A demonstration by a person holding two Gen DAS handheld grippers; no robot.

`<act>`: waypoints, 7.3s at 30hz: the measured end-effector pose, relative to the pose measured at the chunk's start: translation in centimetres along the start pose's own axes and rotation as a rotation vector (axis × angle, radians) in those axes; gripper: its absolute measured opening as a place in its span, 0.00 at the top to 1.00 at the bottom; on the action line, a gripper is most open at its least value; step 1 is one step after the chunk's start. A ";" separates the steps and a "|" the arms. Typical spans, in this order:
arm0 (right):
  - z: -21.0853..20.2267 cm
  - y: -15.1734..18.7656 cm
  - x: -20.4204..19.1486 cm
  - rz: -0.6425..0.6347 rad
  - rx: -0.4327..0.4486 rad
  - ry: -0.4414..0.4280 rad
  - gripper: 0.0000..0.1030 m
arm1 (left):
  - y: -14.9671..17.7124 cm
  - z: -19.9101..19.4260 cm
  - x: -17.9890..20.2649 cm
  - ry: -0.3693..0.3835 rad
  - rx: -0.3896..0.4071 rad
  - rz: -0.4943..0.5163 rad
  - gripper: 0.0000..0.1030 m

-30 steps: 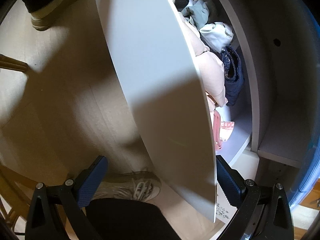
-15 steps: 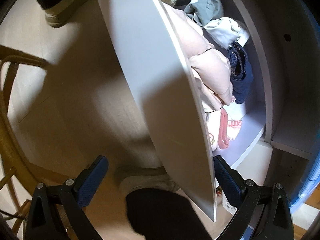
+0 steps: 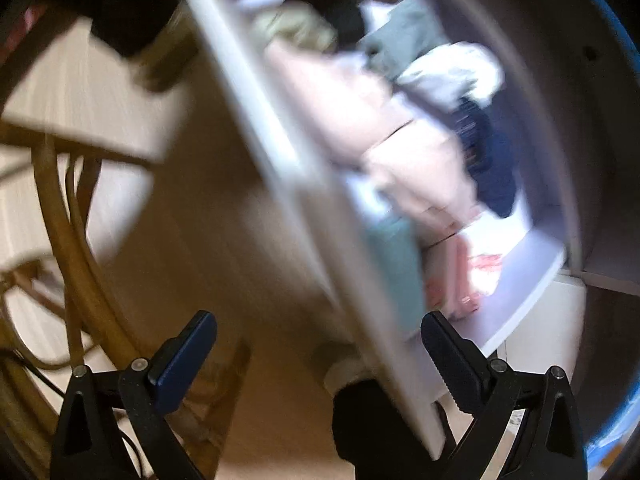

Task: Organize soft objects
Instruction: 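Pull the white drawer open with the right tool, then move the right tool over the clothes in the open drawer, then grasp the beige folded garment in the drawer with the right gripper, then lift the beige garment up and carry it over the gold tray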

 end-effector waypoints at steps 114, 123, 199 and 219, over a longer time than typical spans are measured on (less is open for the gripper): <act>7.1 -3.0 5.8 1.412 0.022 -0.764 0.22 | 2.6 2.0 6.1 -0.131 0.079 0.340 0.15; 9.4 -4.2 5.3 1.339 -0.002 -0.696 0.37 | 3.3 3.4 6.5 -0.152 0.023 0.378 0.15; -23.2 -4.0 13.2 0.764 0.670 -0.297 0.54 | 7.4 17.1 2.1 -0.143 -0.310 0.274 0.15; -27.5 -9.5 31.5 0.846 0.587 -0.062 0.54 | 8.5 17.6 1.8 -0.145 -0.326 0.277 0.15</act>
Point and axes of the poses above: each gripper's, at about its wrist camera, not at the fingertips, and z roughly the way its jaws point, x to its right, y to its underside, the point moved 7 cm from there along z, roughly the way its jaws point, and after that the axes turned 4 degrees about z, right-handed, at the moved point
